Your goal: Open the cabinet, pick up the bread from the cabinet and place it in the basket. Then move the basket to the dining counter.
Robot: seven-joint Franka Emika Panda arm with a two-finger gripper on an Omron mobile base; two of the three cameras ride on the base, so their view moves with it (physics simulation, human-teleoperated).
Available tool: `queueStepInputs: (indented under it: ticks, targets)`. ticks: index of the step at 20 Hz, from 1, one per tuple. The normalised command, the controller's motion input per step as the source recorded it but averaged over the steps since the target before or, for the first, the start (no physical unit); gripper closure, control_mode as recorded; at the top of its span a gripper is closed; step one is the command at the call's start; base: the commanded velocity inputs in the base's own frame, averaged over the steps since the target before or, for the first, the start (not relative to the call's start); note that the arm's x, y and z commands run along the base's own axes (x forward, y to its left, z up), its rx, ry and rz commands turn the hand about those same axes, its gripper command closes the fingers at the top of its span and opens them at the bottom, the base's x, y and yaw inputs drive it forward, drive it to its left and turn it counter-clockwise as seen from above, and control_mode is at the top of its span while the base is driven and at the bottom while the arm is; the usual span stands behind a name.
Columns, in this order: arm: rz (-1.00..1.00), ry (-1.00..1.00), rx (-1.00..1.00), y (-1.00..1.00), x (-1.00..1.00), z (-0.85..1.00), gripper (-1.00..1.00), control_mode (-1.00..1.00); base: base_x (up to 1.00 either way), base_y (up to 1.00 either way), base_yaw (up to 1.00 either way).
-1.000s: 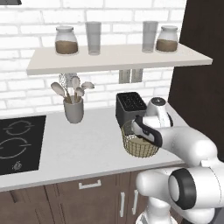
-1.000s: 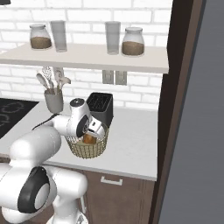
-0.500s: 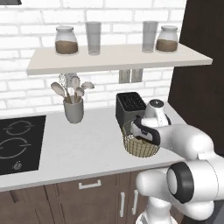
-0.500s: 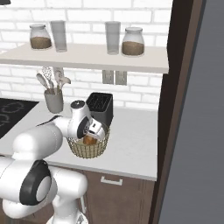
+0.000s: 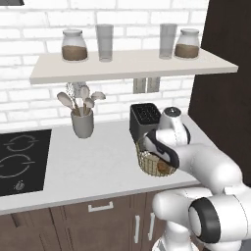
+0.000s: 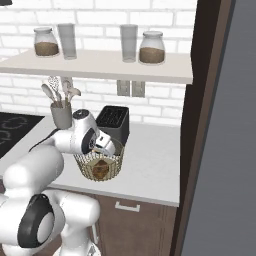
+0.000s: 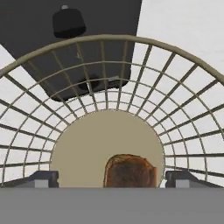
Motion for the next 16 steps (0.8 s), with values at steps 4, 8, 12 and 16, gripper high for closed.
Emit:
queueStepInputs:
  ticks: [4,8,12,16]
  targets:
    - [0.0,-0.09,-0.09,0.29,-0.39,0.75,-1.0,-1.0,0.0,0.0,0.0]
    - [0.0,-0.06,-0.07,0.32,-0.6,0.87,-1.0,-1.0,0.0,0.0,0.0]
    - [0.11,0.06,0.0,0.38,-0.55,0.07,-1.0,-1.0,0.0,0.0,0.0]
    - [0.16,0.11,0.0,0.33,-0.26,0.0,-1.0,-1.0,0.0,0.0,0.0]
